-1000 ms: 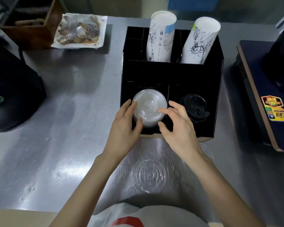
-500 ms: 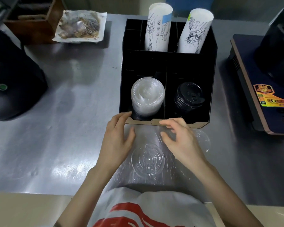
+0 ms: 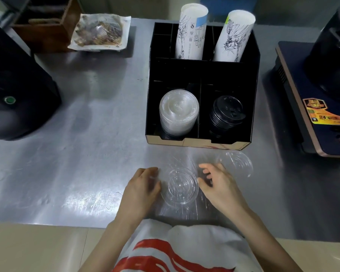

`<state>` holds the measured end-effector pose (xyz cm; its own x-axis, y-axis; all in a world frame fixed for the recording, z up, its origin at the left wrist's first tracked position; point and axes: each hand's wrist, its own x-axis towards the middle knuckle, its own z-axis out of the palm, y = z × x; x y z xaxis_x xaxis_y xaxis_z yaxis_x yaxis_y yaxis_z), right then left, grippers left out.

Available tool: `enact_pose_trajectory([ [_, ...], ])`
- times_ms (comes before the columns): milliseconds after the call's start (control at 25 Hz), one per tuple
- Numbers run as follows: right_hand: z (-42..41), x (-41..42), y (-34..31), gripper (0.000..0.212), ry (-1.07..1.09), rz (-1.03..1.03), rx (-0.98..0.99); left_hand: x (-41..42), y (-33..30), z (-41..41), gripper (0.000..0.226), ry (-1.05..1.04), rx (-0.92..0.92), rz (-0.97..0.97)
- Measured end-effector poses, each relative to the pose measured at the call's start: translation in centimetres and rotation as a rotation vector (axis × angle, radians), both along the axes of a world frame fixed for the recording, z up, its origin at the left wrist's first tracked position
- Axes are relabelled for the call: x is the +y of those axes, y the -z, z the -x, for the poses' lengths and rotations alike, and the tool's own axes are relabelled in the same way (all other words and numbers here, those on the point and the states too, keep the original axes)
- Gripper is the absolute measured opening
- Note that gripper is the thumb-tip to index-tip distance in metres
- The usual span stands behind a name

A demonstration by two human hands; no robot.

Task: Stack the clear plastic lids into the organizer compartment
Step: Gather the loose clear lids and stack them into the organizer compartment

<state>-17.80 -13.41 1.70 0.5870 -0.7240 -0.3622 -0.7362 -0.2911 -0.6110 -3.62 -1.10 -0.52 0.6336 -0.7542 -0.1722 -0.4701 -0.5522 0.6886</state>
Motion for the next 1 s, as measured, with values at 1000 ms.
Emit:
enact_pose_trajectory([
  [1000, -0.8, 0.8, -1.1, 0.039, 0.044, -0.043, -0.072, -0.1, -0.6, 0.7, 0.074, 0.218, 0.076, 0.089],
])
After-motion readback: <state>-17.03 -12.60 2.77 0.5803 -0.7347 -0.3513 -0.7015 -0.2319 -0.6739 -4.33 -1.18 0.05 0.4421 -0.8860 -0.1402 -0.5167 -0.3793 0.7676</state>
